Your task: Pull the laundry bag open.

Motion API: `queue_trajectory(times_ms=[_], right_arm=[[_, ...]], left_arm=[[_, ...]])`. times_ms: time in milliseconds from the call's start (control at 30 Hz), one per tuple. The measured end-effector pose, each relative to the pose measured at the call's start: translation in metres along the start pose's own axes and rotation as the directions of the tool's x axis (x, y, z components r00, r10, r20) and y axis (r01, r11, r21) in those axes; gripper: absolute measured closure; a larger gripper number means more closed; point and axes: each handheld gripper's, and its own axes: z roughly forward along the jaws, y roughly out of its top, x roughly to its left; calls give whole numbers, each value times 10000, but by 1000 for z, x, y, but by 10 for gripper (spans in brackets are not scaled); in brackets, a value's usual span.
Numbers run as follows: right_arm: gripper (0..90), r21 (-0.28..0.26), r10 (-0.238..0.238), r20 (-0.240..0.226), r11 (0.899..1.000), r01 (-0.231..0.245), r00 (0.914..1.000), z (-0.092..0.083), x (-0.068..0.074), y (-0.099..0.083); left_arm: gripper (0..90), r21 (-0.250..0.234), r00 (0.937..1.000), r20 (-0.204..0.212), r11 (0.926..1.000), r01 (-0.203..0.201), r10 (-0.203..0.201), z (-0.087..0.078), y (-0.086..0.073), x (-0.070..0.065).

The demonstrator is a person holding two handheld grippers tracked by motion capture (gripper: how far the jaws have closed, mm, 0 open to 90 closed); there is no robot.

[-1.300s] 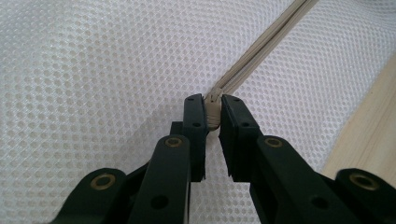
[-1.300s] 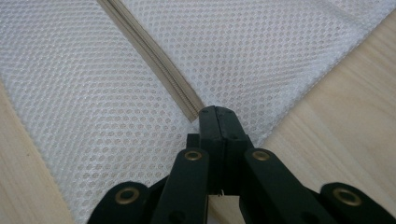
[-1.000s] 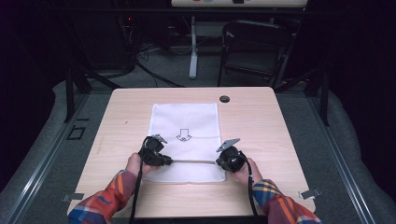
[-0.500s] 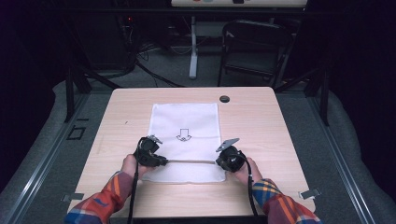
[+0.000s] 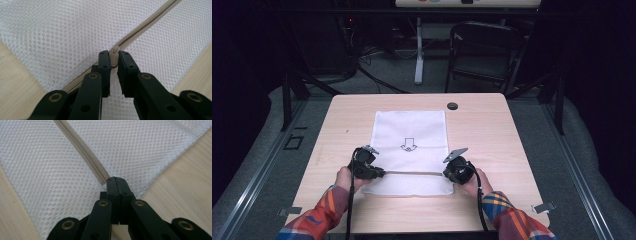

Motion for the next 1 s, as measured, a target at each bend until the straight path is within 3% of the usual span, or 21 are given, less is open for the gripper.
queue_trajectory(times_ms=[567,1000], right_arm=[[900,84,-50,-33,10000,51,10000,0,-1,0],[900,79,-32,-17,10000,32,10000,0,-1,0]], left_arm=[[806,-46,9984,-351,9990,441,-442,-11,-12,10],[806,-170,9928,-841,9963,838,-850,-23,-24,16]])
